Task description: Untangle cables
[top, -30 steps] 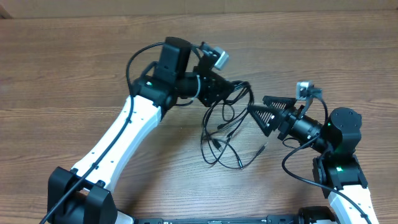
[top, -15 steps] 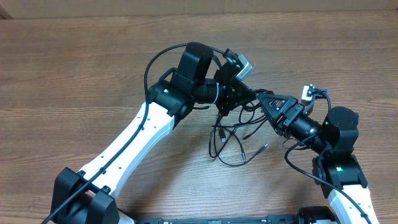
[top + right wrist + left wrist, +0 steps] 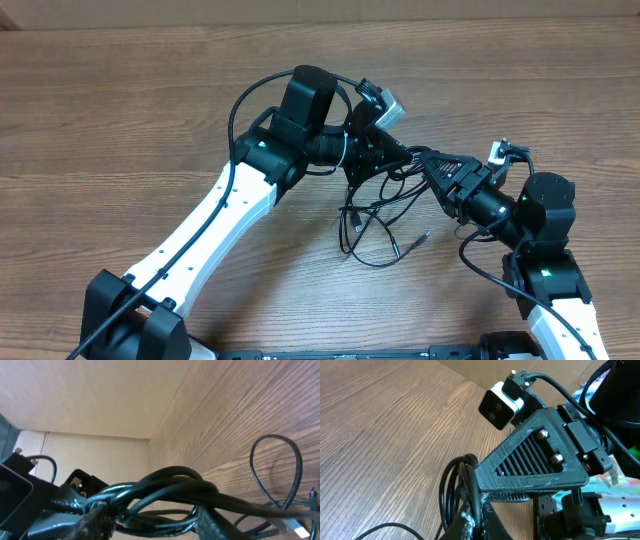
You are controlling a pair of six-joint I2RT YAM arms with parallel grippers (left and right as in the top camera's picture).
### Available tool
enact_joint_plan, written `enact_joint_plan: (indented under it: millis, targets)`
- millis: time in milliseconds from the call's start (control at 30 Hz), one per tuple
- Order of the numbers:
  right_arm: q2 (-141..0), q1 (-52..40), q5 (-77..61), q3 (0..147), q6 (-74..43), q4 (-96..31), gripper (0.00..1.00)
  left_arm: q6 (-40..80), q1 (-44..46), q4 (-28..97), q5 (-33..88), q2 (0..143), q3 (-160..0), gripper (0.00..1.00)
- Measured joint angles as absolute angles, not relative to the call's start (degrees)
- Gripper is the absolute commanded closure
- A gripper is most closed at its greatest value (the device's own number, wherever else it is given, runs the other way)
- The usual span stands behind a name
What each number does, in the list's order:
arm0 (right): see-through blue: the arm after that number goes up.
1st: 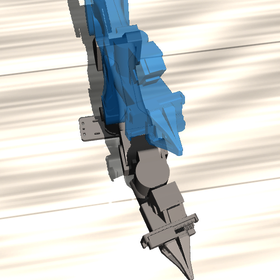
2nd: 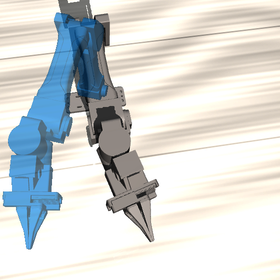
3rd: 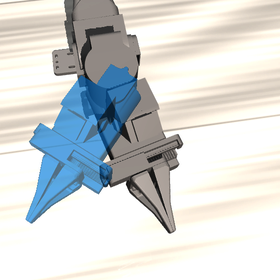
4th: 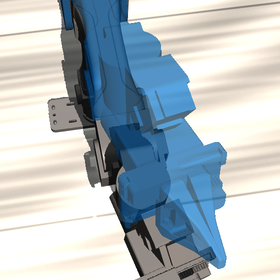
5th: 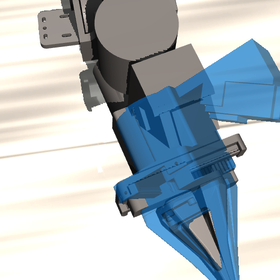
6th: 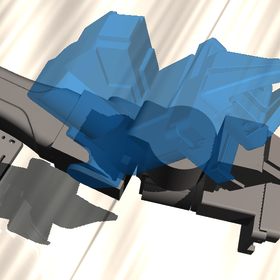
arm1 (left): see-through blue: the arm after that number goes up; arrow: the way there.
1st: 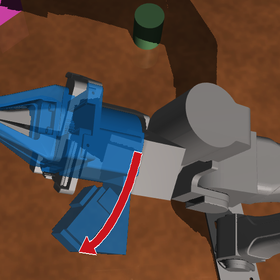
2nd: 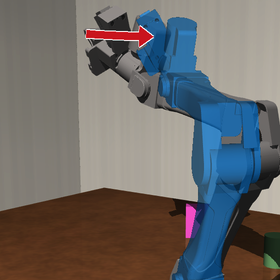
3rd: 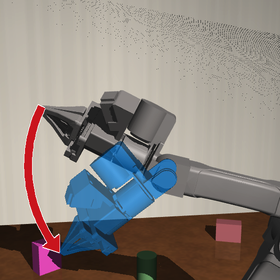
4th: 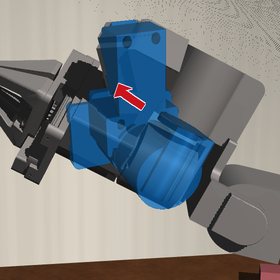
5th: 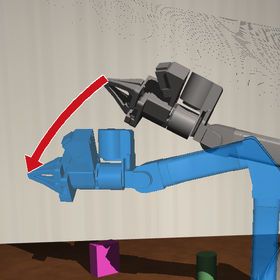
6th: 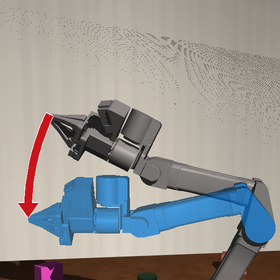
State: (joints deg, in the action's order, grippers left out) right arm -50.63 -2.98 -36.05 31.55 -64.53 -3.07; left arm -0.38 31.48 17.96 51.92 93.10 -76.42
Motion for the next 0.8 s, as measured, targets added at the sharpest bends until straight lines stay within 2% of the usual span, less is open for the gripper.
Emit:
enact_joint_plan:
  millis: [200, 300, 433, 533, 600, 667, 800]
  targets:
    - [-51.4, -3.0, -35.1, 31.6, -64.5, -3.0, 0.62, 1.1, 31.4, 9.7, 55.8, 93.1, -76.4, 0.96]
    - [-52.6, -3.0, -35.1, 31.6, -64.5, -3.0, 0.72, 2.7, 31.4, 6.8, 56.4, 93.1, -76.4, 0.96]
    - [-53.9, -3.0, -35.2, 31.6, -64.5, -3.0, 0.76, 3.3, 31.4, 6.7, 56.8, 93.1, -76.4, 0.96]
    - [-54.0, -3.0, -35.4, 31.6, -64.5, -2.9, 0.75, 3.3, 31.4, 7.5, 57.0, 93.1, -76.4, 0.96]
    - [-54.1, -3.0, -35.6, 31.6, -64.5, -2.5, 0.66, 3.5, 31.4, 8.1, 57.1, 93.1, -76.4, 0.96]
    - [-54.2, -3.0, -35.9, 31.6, -64.5, -2.1, 0.51, 3.5, 31.4, 8.1, 57.2, 93.1, -76.4, 0.96]
    - [-54.3, -3.0, -36.7, 31.6, -66.3, -2.0, 0.49, 3.5, 31.7, 8.1, 57.5, 92.9, -76.4, 0.96]
